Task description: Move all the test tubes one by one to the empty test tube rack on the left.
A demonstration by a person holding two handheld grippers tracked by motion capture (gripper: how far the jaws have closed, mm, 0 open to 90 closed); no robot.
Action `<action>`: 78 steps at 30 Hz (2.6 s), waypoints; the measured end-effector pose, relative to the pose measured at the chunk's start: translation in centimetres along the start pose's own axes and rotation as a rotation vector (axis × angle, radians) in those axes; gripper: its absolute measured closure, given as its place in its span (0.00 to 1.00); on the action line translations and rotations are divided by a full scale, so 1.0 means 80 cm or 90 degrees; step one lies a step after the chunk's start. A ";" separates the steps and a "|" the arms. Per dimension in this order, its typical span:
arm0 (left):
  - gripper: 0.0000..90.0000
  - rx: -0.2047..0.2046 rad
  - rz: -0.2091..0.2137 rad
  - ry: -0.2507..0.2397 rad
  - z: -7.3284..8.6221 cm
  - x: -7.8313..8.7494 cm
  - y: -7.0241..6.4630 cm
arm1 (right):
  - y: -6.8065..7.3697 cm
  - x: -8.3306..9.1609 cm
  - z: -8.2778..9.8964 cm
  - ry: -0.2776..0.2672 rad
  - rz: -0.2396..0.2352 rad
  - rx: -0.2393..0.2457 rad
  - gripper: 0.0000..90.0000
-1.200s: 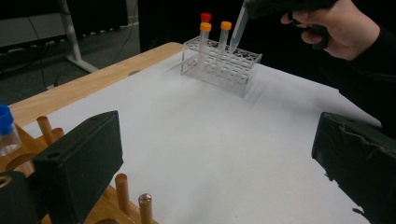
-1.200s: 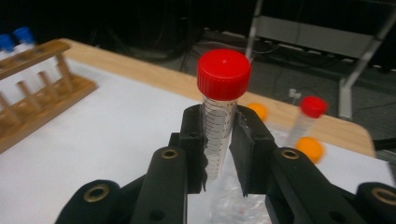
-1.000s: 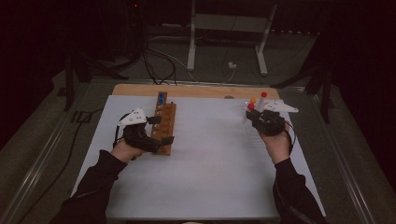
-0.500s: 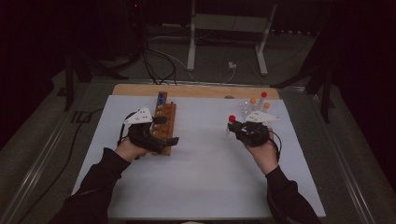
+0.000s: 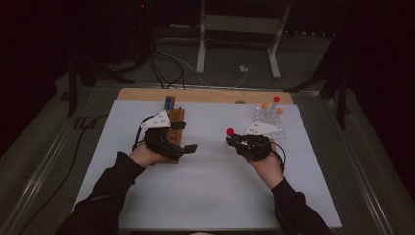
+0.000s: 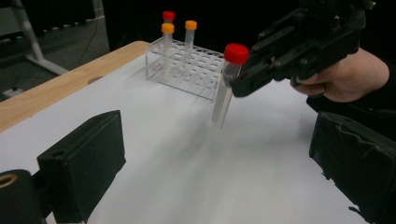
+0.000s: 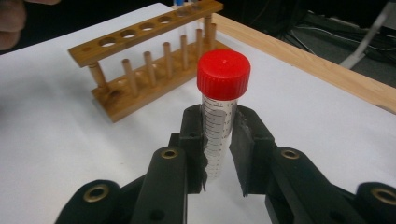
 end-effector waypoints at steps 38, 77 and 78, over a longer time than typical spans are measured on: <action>0.76 -0.061 0.039 0.045 -0.010 -0.078 -0.016 | 0.049 -0.006 0.000 0.009 -0.066 0.032 0.84; 0.80 -0.062 -0.096 0.011 -0.056 0.024 0.040 | 0.046 0.005 -0.016 -0.036 -0.061 -0.019 0.22; 0.80 -0.061 -0.098 0.009 -0.057 0.027 0.042 | 0.046 0.004 -0.016 -0.036 -0.061 -0.021 0.20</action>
Point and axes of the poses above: each handheld gripper's, and its own axes: x roughly backward along the jaws, z roughly out of its underside, y roughly to its left, the point moved 7 cm from there along -x, roughly forward along the jaws, and after that the axes turned 10 degrees about z, right-handed, at the moved point
